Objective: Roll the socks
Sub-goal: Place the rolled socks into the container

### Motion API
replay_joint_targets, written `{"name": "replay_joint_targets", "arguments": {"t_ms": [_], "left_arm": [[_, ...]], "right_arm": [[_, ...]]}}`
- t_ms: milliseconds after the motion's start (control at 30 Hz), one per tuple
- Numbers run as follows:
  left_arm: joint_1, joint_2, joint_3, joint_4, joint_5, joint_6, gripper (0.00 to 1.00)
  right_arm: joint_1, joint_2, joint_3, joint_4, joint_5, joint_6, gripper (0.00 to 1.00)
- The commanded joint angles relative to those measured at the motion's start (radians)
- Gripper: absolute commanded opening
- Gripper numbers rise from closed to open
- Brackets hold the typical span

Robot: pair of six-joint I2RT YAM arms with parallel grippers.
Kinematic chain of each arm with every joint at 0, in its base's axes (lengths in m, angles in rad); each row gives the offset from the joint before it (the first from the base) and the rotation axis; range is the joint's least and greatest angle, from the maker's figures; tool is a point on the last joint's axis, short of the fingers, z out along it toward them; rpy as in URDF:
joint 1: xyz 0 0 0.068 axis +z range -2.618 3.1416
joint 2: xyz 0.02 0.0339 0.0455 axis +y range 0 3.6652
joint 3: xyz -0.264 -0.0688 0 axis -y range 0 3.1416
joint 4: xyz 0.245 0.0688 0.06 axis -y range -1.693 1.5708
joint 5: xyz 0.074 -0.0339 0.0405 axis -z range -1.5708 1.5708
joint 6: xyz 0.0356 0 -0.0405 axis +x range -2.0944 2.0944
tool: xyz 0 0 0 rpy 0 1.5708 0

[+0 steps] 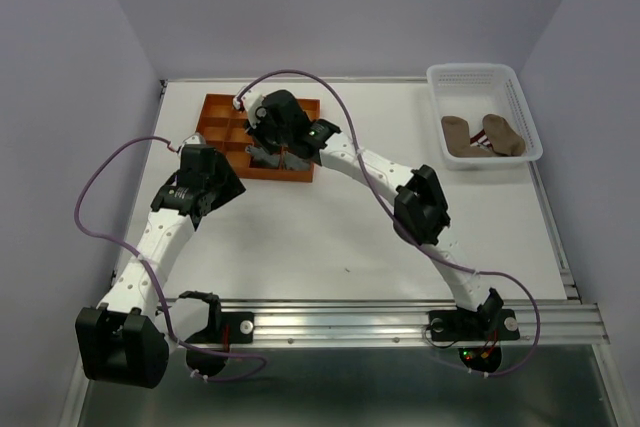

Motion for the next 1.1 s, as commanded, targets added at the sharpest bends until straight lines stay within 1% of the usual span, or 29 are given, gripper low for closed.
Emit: {"name": "replay_joint_targets", "arguments": {"t_ms": [0,133,300,467,600,900,1067], "left_arm": [[0.006,-0.003,0.018,0.026,-0.001,0.004,0.68],[0.005,0.006,0.018,0.029,-0.001,0.004,0.68],[0.006,0.01,0.015,0.032,0.001,0.006,0.68],[0.006,0.003,0.008,0.035,0.005,0.001,0.67],[0.006,0.003,0.001,0.04,0.011,0.0,0.68],[0.006,0.007,-0.01,0.044,0.016,-0.002,0.67],[0.006,0.012,-0.015,0.049,0.022,-0.002,0.67]], "right_arm": [[0.001,0.035,0.054,0.038,0.021,0.009,0.17],[0.001,0.091,0.086,0.043,0.012,0.012,0.17],[0.001,0.13,0.084,0.057,0.007,0.009,0.17],[0.001,0.154,0.026,0.083,0.027,-0.002,0.17],[0.001,0.164,-0.008,0.083,0.015,0.0,0.17],[0.001,0.238,0.025,0.081,0.026,0.001,0.17],[0.001,0.25,0.021,0.08,0.024,-0.006,0.15]]}}
